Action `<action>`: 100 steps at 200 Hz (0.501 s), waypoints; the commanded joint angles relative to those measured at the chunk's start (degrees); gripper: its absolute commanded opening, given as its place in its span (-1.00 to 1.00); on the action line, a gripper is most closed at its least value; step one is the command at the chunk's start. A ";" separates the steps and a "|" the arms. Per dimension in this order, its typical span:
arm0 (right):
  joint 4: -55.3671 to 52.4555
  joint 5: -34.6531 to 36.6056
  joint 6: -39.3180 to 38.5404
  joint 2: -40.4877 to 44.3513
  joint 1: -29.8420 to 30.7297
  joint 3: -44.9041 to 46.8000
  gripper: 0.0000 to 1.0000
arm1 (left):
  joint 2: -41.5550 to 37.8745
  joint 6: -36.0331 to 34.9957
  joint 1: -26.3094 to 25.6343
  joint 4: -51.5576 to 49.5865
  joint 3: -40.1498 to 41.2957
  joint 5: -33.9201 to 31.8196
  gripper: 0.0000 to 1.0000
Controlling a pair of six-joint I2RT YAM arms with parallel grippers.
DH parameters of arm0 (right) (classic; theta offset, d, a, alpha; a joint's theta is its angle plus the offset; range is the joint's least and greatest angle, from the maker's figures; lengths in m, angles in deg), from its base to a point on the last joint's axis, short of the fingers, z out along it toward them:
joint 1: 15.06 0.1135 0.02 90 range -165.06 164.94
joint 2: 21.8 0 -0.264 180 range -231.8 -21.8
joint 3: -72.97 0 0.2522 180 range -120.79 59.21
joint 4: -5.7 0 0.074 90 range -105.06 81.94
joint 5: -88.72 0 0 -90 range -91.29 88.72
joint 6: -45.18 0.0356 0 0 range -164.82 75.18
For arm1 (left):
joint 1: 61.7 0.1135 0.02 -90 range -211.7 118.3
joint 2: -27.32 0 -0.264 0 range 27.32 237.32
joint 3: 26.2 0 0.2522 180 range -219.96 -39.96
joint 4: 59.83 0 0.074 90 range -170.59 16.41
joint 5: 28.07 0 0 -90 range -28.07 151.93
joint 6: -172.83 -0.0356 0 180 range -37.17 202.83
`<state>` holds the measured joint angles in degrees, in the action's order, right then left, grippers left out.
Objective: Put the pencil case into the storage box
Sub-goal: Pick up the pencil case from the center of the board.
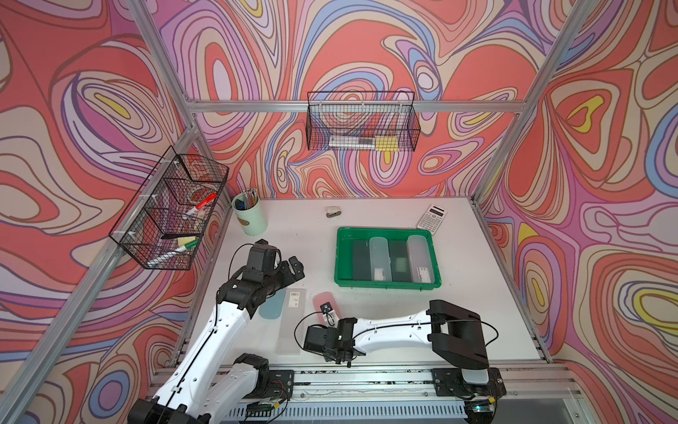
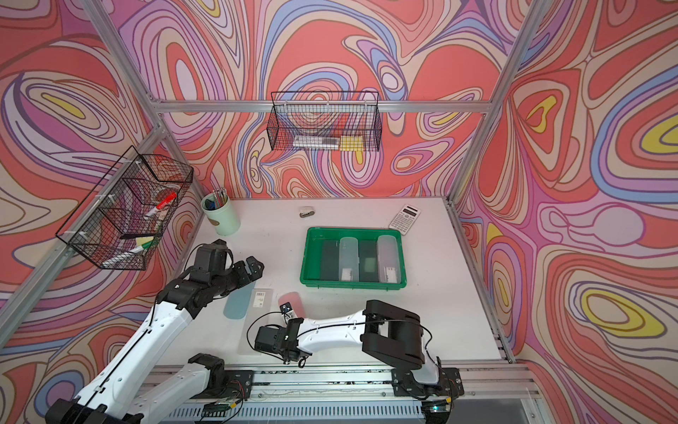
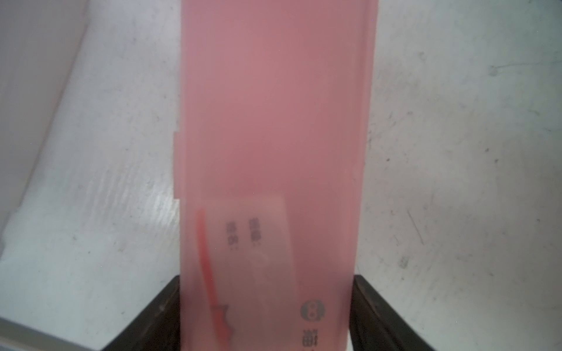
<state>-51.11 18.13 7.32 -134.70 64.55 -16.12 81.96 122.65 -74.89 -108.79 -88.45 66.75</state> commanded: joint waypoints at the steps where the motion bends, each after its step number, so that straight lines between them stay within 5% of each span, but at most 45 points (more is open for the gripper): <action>1: -0.65 2.30 -1.41 2.57 0.28 1.83 0.49 | -0.52 -1.48 0.18 -2.93 -2.28 -0.60 0.99; 100: 0.22 4.36 -6.25 12.55 1.07 1.83 0.46 | -0.08 -1.23 -0.76 -3.98 -6.71 -2.64 0.99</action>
<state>-50.91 19.99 2.60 -124.67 65.01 -13.32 82.92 122.23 -75.24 -110.47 -93.70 65.55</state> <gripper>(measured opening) 0.769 0.993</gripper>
